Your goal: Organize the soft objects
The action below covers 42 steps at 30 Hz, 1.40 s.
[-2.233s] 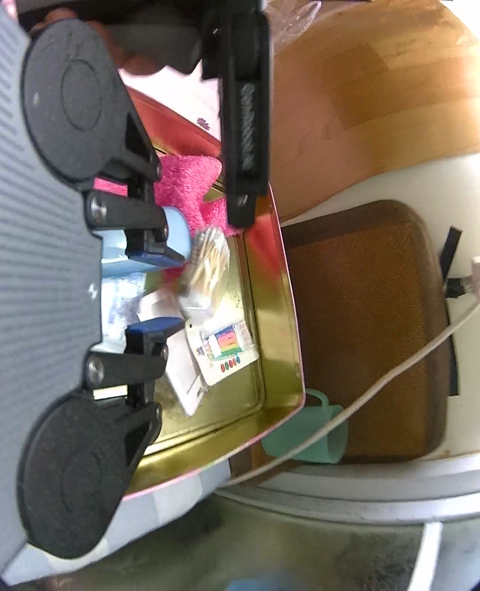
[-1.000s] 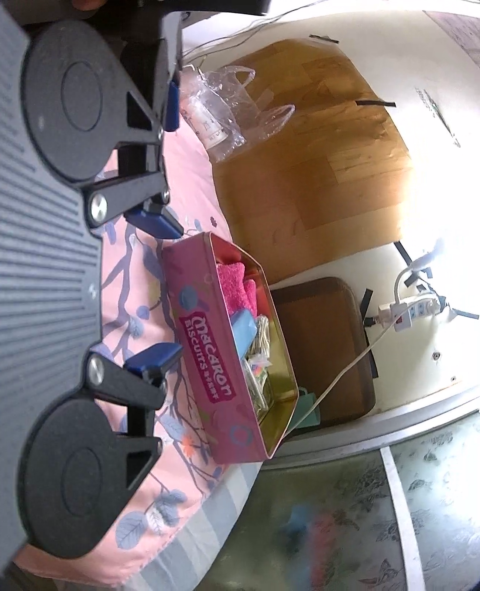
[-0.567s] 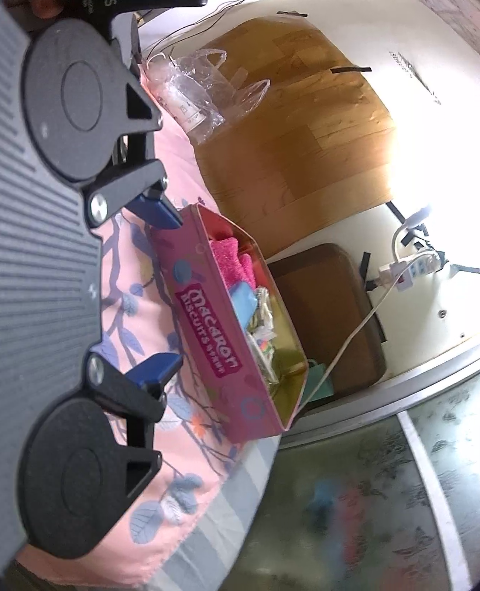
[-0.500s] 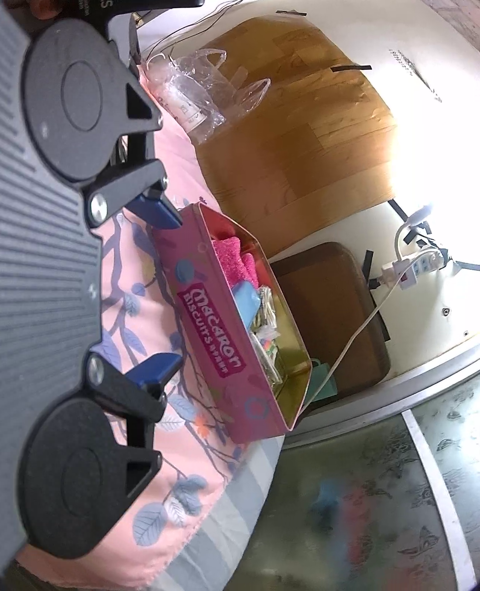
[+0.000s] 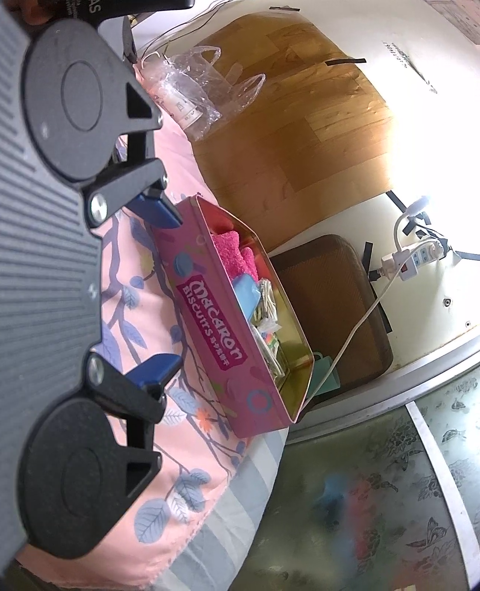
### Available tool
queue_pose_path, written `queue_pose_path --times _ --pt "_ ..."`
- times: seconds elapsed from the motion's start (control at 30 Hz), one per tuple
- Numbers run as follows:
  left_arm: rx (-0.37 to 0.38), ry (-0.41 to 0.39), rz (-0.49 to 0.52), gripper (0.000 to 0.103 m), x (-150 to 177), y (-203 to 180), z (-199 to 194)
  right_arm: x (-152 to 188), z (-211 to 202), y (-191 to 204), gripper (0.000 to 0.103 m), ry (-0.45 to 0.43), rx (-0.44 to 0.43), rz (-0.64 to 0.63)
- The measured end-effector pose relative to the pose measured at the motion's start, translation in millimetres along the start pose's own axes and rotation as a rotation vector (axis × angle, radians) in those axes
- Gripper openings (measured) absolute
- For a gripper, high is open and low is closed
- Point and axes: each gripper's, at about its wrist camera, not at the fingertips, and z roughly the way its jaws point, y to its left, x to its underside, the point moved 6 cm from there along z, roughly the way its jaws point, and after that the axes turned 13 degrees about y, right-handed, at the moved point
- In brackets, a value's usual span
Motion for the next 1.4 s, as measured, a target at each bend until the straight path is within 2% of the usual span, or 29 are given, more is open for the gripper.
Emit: queue_pose_path --times 1.4 --pt "-0.004 0.074 0.027 0.103 12.4 -1.1 13.5 3.5 2.9 -6.8 0.078 0.007 -0.003 0.028"
